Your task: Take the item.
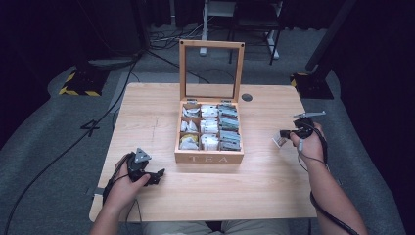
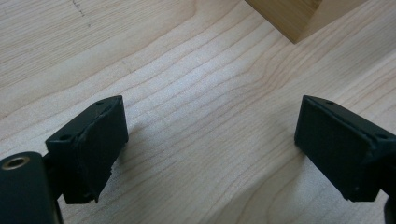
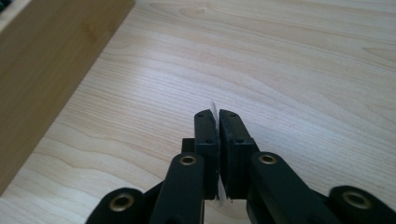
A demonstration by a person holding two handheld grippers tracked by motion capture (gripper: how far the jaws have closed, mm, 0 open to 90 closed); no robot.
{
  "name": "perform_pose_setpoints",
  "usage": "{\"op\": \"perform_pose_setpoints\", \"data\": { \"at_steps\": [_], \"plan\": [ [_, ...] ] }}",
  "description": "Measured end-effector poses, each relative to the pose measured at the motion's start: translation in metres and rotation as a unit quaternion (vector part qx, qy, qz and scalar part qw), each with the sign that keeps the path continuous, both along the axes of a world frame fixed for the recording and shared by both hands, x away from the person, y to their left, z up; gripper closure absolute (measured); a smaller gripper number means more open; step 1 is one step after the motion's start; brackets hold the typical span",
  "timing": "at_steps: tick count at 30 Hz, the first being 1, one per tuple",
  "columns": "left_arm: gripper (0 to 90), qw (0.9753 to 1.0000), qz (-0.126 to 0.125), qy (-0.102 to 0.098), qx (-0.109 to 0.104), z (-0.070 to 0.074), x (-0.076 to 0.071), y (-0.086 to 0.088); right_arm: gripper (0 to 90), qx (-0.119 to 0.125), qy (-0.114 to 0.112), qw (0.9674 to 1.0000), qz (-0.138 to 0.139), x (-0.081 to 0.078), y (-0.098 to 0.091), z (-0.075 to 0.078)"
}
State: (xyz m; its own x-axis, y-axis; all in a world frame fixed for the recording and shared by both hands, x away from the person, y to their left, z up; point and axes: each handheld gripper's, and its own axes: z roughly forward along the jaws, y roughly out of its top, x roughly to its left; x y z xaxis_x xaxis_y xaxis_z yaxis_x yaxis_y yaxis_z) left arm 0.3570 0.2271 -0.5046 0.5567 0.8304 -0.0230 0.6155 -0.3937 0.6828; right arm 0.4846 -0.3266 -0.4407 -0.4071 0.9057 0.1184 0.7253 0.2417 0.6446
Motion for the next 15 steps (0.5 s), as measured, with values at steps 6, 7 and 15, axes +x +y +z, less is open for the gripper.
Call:
{"op": "perform_pose_setpoints", "data": {
  "at_steps": [6, 7, 15],
  "plan": [
    [10.2, 1.0000, 0.000, 0.000, 0.000, 0.000, 0.000, 0.000, 67.7, 0.000, -0.013, 0.9999, -0.010, 0.003, -0.007, -0.007],
    [10.2, 1.0000, 0.000, 0.000, 0.000, 0.000, 0.000, 0.000, 65.7, -0.003, -0.017, 0.9998, -0.013, 0.004, -0.008, -0.008],
    [10.3, 1.0000, 0.001, 0.000, 0.000, 0.000, 0.000, 0.000, 52.6, 0.004, -0.047, 0.9983, -0.034, 0.003, -0.020, -0.007]
  ]
}}
